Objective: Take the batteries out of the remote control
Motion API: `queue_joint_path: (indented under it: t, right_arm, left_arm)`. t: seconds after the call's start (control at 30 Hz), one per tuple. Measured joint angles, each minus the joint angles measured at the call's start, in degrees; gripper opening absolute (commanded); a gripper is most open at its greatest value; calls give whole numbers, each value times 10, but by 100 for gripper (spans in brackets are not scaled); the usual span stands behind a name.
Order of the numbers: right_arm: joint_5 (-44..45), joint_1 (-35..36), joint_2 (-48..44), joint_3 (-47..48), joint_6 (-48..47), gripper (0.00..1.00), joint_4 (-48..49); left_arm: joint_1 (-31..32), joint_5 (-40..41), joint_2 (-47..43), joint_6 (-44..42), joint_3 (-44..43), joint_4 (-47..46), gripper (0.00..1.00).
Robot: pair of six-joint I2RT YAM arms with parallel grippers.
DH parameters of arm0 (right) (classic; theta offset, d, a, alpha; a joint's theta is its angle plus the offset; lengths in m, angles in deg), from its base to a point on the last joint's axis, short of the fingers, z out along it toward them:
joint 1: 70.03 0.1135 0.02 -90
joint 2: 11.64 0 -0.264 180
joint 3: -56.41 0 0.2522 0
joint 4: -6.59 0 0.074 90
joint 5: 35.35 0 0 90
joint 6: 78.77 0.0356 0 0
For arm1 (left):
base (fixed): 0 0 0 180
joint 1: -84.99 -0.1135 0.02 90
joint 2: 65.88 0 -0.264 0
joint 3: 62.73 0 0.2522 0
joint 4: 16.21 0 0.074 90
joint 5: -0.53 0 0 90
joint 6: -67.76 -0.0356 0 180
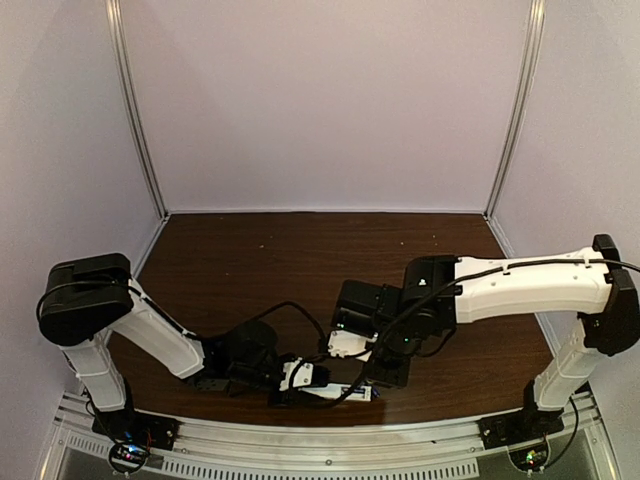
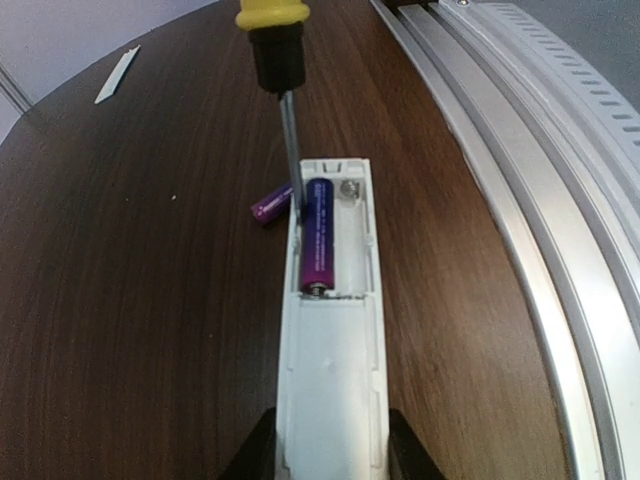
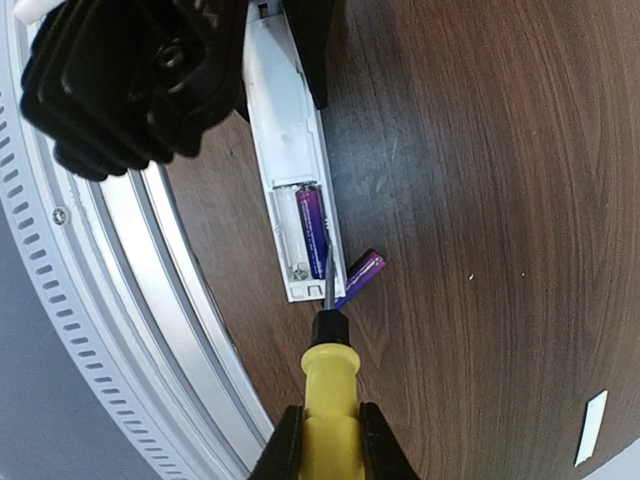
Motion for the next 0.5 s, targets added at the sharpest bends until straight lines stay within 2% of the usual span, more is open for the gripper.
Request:
queue_joint_path:
  t: [0.5]
  right_arm:
    - [-31, -31, 18, 19, 49, 0, -14]
  left_arm:
    - [0, 0, 2, 10, 0, 2, 0]
